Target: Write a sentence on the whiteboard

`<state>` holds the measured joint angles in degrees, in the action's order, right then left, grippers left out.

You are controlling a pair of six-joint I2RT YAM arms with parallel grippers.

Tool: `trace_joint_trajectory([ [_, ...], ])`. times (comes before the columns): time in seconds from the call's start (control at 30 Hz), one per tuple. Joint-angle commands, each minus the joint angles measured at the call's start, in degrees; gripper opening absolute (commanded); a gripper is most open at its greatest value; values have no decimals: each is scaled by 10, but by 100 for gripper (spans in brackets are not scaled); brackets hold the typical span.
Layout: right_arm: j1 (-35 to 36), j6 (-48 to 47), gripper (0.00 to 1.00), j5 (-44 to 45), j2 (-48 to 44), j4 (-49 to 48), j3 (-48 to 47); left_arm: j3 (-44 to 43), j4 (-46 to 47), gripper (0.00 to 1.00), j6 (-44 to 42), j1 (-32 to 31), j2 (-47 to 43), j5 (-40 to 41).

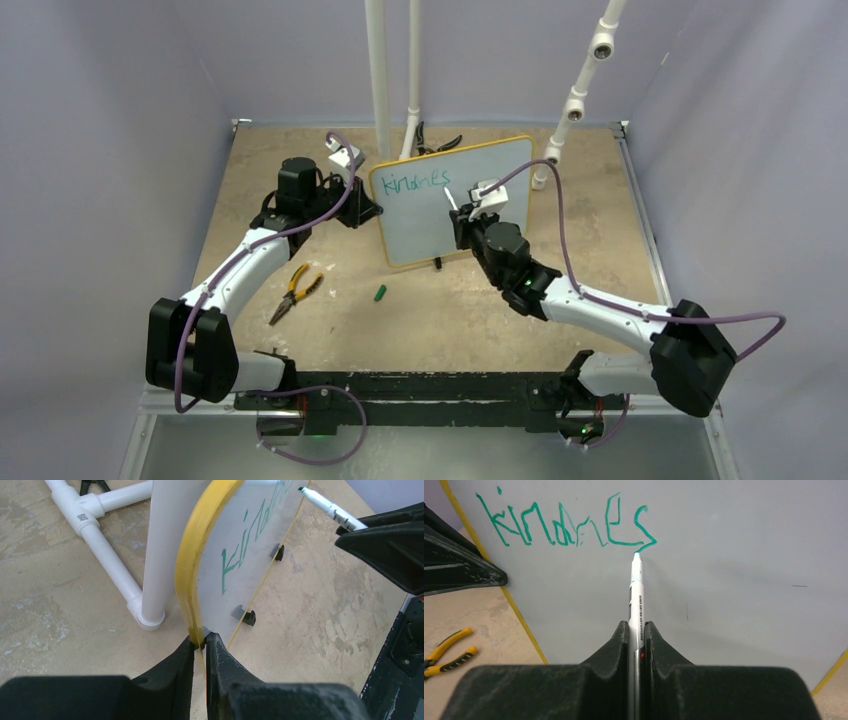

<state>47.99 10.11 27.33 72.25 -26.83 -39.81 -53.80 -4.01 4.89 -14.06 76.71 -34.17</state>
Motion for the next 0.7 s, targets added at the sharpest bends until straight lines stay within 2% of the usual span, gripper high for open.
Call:
trace_joint_trajectory([
  [0.0, 3, -1, 0, 7, -62, -27, 10, -14, 15, 0, -14, 1, 5, 34],
  [0.67, -6, -32, 0, 51, -17, -44, -40, -14, 15, 0, -15, 1, 5, 36],
])
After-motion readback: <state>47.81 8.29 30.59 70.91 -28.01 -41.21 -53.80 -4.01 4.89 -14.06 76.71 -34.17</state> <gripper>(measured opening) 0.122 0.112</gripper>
